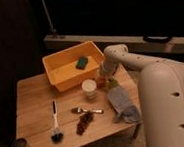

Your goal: Place apple in metal cup

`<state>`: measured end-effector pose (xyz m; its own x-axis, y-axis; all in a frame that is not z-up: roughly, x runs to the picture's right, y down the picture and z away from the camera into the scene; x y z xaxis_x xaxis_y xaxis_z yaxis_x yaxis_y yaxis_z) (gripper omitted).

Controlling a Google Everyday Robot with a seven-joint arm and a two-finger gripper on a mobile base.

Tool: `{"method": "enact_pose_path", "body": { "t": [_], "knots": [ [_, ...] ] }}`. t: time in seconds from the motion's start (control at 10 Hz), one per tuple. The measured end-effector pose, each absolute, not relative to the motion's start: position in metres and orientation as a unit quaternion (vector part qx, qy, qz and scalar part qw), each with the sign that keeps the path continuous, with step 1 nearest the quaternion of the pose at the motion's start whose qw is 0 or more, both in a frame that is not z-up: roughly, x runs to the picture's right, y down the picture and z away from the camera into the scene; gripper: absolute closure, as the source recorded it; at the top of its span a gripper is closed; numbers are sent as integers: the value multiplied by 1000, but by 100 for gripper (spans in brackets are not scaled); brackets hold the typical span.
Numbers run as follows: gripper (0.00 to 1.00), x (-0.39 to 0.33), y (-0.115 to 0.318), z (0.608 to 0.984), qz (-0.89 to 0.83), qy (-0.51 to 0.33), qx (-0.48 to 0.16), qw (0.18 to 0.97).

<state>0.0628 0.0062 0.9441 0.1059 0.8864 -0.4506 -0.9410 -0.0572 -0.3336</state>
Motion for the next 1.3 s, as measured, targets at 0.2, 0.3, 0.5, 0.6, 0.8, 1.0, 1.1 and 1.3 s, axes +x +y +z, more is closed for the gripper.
{"method": "enact_pose_path", "body": {
  "t": [0.2,0.3,0.5,0.6,0.8,1.0,1.1,1.3],
  "knots": [
    [84,41,-6,941,654,42,-294,696],
    [94,26,-11,941,641,43,-298,706],
    [100,13,-16,941,629,42,-304,714],
    [100,12,-20,936,629,37,-306,714],
    [100,15,-38,912,631,16,-303,714],
    [100,10,-69,867,623,-18,-308,719],
    [100,2,-80,845,612,-35,-316,724],
    [100,-30,-96,798,572,-75,-339,743]
  ]
}}
